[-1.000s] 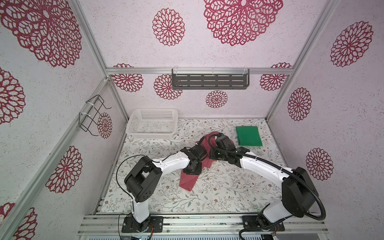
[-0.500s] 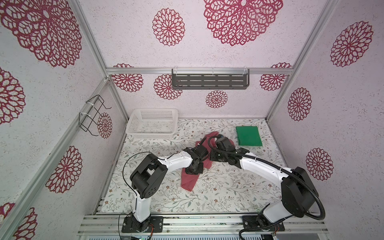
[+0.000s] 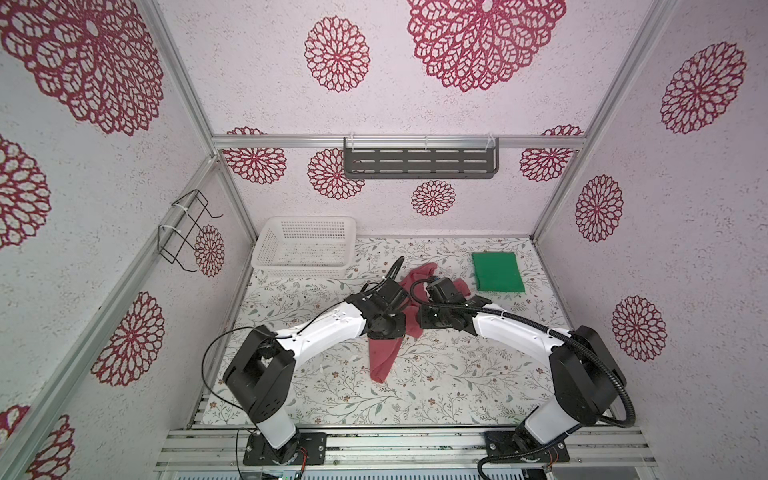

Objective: Fold and stack the tank tops

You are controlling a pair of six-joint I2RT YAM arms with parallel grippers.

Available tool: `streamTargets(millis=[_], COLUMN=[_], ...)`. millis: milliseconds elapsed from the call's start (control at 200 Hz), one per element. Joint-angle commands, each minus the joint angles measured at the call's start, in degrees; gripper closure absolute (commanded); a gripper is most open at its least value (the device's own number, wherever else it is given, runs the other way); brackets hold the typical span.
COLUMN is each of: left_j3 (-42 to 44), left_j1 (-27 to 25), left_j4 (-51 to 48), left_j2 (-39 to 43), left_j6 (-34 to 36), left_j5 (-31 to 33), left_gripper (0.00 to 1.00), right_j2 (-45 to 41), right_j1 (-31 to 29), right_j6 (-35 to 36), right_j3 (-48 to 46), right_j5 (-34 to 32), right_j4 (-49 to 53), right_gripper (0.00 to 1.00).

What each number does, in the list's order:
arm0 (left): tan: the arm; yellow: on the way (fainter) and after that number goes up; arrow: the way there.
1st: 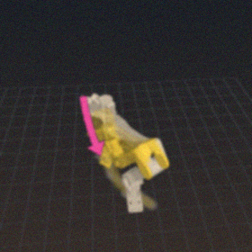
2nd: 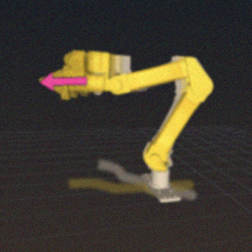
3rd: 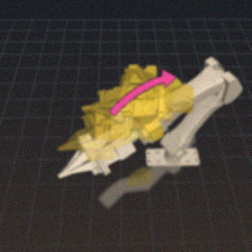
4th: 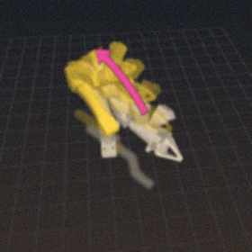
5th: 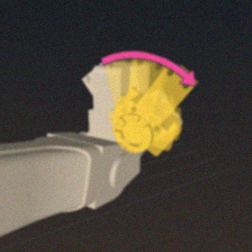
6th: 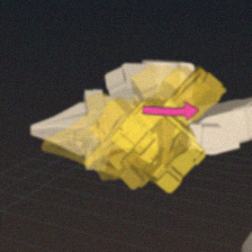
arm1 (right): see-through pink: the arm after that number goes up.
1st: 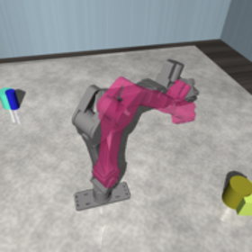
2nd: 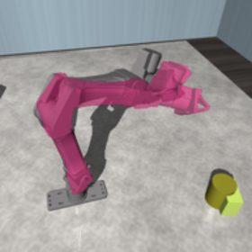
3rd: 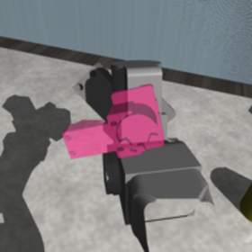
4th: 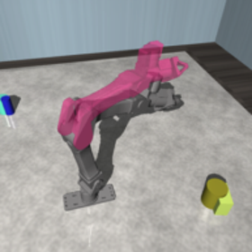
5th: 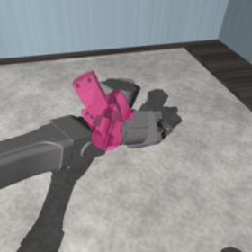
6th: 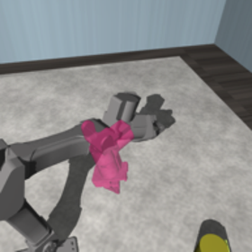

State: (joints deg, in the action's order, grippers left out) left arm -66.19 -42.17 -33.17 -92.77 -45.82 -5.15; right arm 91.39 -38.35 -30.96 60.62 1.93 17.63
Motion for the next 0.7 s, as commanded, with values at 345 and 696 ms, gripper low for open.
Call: streamTargets(millis=[345,696], left_j3=[33.10,37.29], left_j1=[19.94,22.66], left_j4=[36.70,43.46], left_j2=[23.81,23.44], left_j6=[-22.94,-25.90], left_j5=[-19.22,-23.82], left_gripper=[1.00,1.00], right_j2=[-8.34,-4.89], right_j1=[-0.13,-9.26], right_j6=[1.25,-1.80], right_j3=[-4.94,-4.96], right_j5=[18.57,21.62], right_j4=[-3.20,-12.66], right_gripper=[0.58,0.70])
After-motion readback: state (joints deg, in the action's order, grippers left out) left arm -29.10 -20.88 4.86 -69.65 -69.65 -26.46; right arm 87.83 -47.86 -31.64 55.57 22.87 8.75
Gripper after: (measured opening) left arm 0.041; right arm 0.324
